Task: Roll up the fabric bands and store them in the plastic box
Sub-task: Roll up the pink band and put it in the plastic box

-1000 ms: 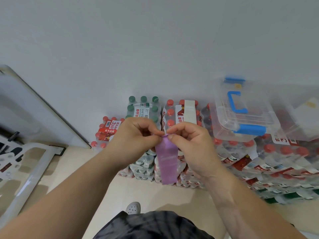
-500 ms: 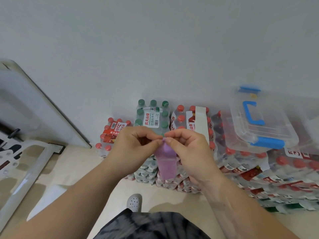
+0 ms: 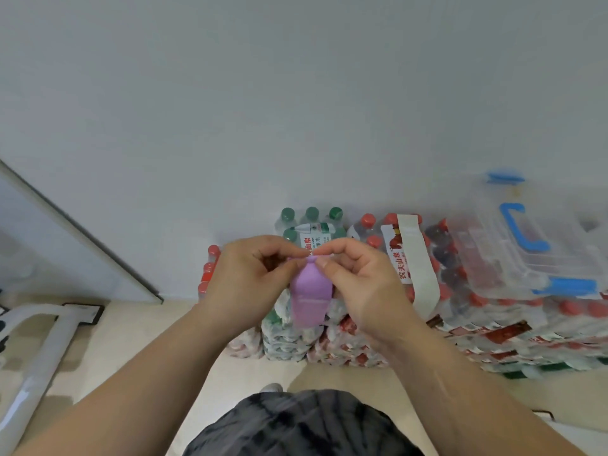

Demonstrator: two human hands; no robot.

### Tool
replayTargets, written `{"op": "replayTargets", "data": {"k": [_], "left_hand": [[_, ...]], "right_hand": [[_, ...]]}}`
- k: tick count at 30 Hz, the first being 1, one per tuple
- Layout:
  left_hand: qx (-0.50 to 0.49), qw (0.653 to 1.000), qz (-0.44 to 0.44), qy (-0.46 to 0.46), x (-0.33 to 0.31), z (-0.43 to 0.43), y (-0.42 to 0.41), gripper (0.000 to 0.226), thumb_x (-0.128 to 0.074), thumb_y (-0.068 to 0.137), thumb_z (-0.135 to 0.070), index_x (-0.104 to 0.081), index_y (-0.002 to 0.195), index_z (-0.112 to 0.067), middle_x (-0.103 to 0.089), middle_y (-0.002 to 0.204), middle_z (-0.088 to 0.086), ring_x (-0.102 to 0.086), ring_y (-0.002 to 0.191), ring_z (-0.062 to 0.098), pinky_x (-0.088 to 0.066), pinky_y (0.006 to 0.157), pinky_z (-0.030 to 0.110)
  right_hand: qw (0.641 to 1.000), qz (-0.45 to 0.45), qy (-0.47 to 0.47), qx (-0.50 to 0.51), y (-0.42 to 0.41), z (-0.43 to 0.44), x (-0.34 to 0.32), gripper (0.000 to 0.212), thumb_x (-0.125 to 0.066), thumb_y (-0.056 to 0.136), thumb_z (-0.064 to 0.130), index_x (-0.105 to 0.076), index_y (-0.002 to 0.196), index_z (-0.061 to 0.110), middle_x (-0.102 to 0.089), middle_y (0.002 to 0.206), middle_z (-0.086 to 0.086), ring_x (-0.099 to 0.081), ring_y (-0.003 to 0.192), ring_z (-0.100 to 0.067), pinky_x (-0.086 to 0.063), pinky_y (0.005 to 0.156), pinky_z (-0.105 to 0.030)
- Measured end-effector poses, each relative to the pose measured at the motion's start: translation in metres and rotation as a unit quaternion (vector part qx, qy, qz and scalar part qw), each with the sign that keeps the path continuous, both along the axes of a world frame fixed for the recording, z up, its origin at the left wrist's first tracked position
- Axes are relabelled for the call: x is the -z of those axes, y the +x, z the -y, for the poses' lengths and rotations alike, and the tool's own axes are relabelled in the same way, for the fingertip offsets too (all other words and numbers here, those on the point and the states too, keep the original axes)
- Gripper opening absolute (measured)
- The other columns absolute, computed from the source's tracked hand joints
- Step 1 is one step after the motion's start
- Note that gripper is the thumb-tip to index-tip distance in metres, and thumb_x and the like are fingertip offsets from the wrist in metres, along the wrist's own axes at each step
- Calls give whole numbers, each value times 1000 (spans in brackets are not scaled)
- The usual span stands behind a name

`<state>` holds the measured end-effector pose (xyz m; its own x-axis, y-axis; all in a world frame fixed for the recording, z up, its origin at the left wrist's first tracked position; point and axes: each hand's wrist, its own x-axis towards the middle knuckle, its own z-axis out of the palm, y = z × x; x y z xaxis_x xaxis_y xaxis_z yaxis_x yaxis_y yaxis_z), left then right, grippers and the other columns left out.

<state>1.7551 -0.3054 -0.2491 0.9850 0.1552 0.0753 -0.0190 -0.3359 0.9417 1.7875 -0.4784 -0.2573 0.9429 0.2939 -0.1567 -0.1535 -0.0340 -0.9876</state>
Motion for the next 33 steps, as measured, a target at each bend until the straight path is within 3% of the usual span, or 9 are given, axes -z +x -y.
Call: {"op": "replayTargets", "data": {"k": [4,8,13,16,19,23,26,30,33], "left_hand": [[13,1000,-4,-15,1,-25,10,32,-78,85,-4,-78,80,-36,-72,67,-12,-59,53,2,-46,54,13],[11,998,-22,-57,3,-38,20,31,-77,82,3,-80,78,-27,-75,69,-7,-64,56,6,-51,57,18],[21,997,-26,-63,4,-51,28,27,-75,84,3,-80,77,-22,-72,62,-4,-61,52,6,-46,51,16],[29,997,-24,-68,3,-57,34,24,-76,85,2,-80,79,-21,-72,66,0,-61,55,11,-47,52,21],[42,994,-10,-97,2,-63,39,23,-75,85,4,-81,82,-19,-75,77,11,-67,72,33,-55,64,35],[20,987,-13,-159,-2,-65,44,23,-73,88,4,-81,87,-17,-79,82,4,-75,76,17,-58,67,21],[4,985,-29,-170,-4,-65,47,19,-74,87,2,-80,90,-16,-79,80,7,-76,74,19,-58,65,21],[7,989,-30,-143,-8,-66,50,16,-78,86,-4,-81,84,-19,-78,76,9,-75,70,29,-61,61,31],[-19,993,-17,-118,-13,-65,53,9,-81,81,-13,-81,82,-22,-74,76,18,-69,73,45,-58,62,57]], "right_hand": [[998,-34,32,42,7,-26,-1,24,-67,95,4,-79,88,24,-80,97,-6,-75,98,-31,-63,85,-47],[994,-66,40,75,12,-45,1,24,-68,91,0,-80,84,20,-79,97,-10,-73,102,-36,-62,87,-53],[996,-58,32,66,20,-54,1,13,-73,89,4,-81,85,14,-79,90,-6,-73,82,-17,-57,66,-24],[997,-55,27,49,26,-57,2,10,-73,91,8,-80,92,15,-80,94,-6,-76,88,-20,-60,75,-30],[999,-29,8,42,32,-60,1,14,-73,93,10,-80,93,22,-80,96,-4,-76,91,-23,-61,79,-36],[1000,-5,5,28,40,-64,-3,19,-74,92,11,-79,90,29,-80,93,-1,-76,88,-18,-60,75,-30],[1000,15,-2,24,47,-66,-4,16,-74,91,10,-78,91,26,-79,92,-2,-75,87,-19,-59,77,-29],[1000,4,12,12,55,-67,-8,18,-74,91,9,-78,90,27,-79,92,-3,-73,87,-17,-57,74,-24],[999,-4,32,14,57,-68,-13,17,-75,91,11,-77,92,28,-79,92,-5,-75,86,-16,-57,73,-23]]}}
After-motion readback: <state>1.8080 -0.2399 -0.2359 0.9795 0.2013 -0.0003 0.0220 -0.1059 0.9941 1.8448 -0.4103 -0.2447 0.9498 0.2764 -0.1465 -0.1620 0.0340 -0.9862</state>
